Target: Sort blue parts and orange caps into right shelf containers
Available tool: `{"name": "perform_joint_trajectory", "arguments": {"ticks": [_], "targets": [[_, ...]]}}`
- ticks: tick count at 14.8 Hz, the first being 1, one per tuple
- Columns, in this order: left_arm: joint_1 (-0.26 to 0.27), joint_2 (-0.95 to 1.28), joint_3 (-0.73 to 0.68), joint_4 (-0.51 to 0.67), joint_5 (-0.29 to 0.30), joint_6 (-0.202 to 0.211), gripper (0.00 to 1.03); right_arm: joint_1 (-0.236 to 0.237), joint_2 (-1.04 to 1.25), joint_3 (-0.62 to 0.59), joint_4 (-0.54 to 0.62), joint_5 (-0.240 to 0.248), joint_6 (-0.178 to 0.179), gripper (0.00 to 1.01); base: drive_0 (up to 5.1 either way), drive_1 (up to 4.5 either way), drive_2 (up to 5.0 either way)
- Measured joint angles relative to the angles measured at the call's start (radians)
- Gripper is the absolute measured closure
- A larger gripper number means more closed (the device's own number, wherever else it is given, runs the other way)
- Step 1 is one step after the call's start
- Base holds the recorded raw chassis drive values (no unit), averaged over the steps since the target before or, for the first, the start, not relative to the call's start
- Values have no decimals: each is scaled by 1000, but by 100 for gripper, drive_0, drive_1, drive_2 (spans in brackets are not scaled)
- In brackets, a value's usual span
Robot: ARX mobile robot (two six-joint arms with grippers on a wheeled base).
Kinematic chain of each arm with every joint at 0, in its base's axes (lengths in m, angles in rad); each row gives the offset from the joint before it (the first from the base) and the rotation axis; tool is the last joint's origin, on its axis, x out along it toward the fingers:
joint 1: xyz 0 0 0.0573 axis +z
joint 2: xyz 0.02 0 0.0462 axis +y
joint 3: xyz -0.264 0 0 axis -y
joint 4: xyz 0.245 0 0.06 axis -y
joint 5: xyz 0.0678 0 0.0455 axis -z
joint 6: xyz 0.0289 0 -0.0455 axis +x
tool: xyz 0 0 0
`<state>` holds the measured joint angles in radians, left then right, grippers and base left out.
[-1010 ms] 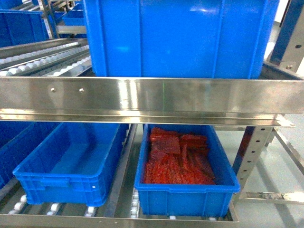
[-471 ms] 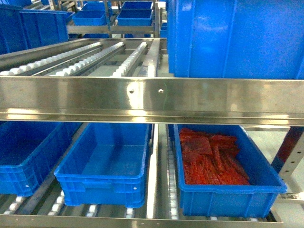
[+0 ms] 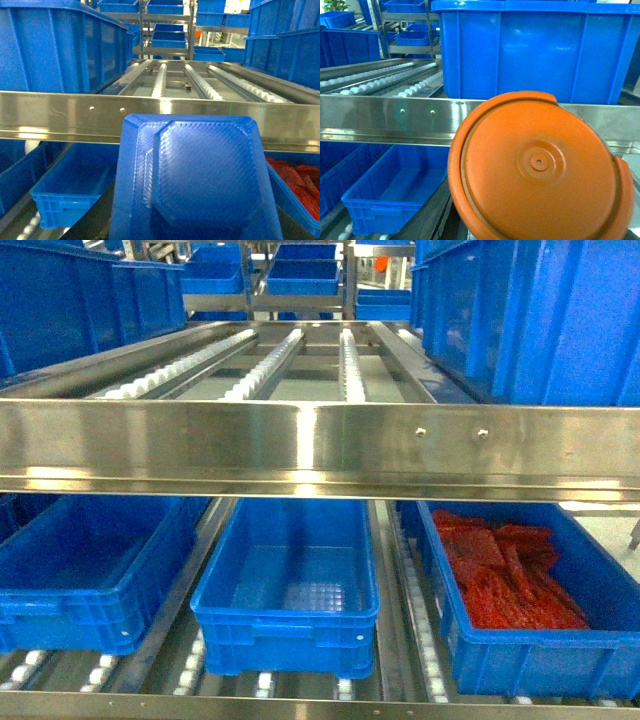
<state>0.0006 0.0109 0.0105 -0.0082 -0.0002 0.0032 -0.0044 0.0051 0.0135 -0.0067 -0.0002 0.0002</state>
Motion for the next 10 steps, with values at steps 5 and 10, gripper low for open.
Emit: {"name": "perform_joint_trajectory", "arguments": {"ticks": [5, 10], "targets": [[0, 0, 0, 1, 0, 0, 60, 0, 0, 0, 0, 0, 0, 56, -491, 254, 254], [0, 0, 0, 1, -1, 0, 60, 1, 0, 0, -2, 0, 0, 56, -495, 251, 251]]}}
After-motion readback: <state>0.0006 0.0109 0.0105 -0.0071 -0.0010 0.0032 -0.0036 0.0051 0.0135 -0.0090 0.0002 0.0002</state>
